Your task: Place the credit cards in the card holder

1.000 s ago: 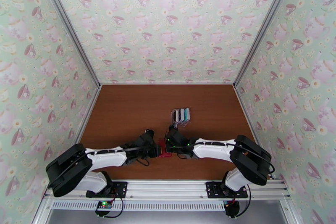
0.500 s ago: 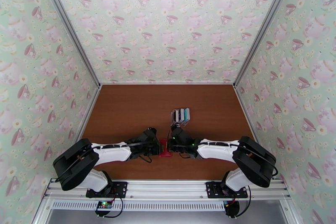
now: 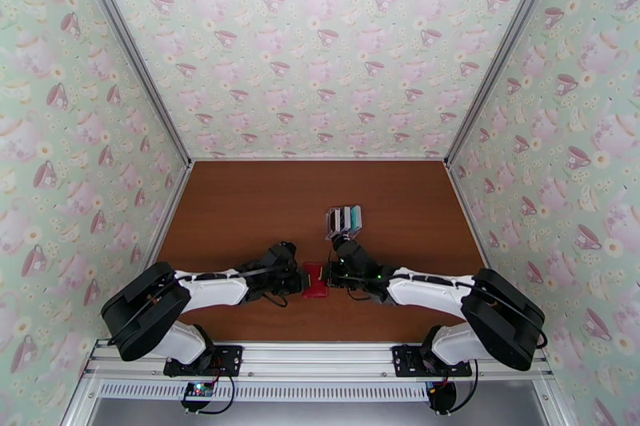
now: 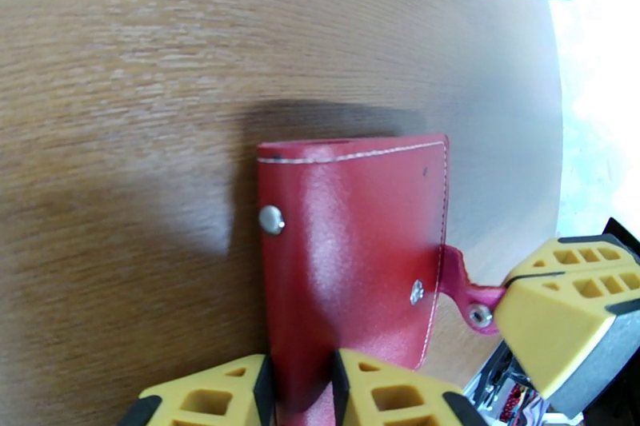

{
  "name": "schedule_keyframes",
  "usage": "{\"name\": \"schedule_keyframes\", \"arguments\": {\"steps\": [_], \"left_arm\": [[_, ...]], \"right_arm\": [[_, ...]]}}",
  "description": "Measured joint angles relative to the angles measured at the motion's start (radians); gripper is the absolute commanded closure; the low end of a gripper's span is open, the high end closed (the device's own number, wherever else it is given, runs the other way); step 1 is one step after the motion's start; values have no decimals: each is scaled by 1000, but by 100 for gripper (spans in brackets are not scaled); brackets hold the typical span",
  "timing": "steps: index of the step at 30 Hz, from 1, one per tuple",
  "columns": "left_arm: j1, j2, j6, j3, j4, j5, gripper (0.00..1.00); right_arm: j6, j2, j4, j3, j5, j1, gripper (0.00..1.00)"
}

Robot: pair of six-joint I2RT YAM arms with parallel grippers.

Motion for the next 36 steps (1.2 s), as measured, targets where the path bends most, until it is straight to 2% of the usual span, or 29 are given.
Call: {"name": "schedule_keyframes", "arguments": {"steps": [11,16,23,30,36], "left_arm": [[0,-5,-23,-9,32,-2,73],[0,-6,-26,-15,44,-2,73],[0,-10,-39,-20,52,-5,73],[-3,-13,-60,-37,86,-13,73],[-14,-13,-76,-42,100,-31,73]], "right_arm": [[-16,-83,-177,0,104,0,99],[-14,-116,-236,-9,146,0,96],[8,-107,-255,-31,171,2,93],[35,-92,-269,-39,194,35,83],[46,-68,-304,-39,225,64,82]]}}
